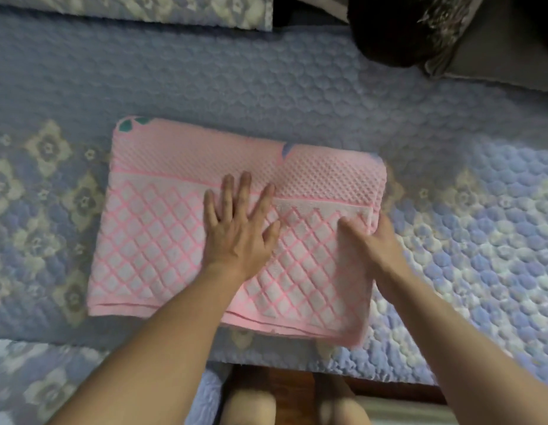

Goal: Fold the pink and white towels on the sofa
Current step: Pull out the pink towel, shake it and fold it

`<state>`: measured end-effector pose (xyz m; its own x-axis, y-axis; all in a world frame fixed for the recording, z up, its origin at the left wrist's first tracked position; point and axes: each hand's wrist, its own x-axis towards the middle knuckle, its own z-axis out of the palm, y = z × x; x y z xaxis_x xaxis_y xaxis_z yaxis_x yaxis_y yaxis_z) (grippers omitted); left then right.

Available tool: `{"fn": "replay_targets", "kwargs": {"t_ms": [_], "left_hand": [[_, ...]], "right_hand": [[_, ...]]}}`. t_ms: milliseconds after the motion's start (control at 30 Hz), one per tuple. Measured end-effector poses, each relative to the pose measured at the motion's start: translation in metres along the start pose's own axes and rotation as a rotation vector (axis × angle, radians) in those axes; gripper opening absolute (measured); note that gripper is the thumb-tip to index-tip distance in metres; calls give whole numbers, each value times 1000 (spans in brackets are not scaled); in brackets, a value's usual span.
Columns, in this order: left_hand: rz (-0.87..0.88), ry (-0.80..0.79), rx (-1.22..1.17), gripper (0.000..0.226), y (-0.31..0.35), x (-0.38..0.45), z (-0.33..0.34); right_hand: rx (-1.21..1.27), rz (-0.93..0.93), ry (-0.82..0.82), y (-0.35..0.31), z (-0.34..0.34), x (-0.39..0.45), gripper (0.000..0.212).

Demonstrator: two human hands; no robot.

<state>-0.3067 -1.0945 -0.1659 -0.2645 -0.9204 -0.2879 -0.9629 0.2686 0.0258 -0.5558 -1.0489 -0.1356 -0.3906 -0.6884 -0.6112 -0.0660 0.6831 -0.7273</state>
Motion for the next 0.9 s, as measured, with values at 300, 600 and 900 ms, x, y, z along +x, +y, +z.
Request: {"fn": "replay_targets", "kwargs": {"t_ms": [300, 600, 900], "left_hand": [[49, 99, -282, 69, -43, -36, -30], [16, -159, -102, 77, -72, -126, 21], [-506, -88, -1874, 33, -110, -139, -73]], "right_hand": [[270, 354, -588, -18, -37, -3, 58], [315, 394, -435, -47, -17, -38, 63], [82, -191, -232, -156, 80, -134, 23]]}}
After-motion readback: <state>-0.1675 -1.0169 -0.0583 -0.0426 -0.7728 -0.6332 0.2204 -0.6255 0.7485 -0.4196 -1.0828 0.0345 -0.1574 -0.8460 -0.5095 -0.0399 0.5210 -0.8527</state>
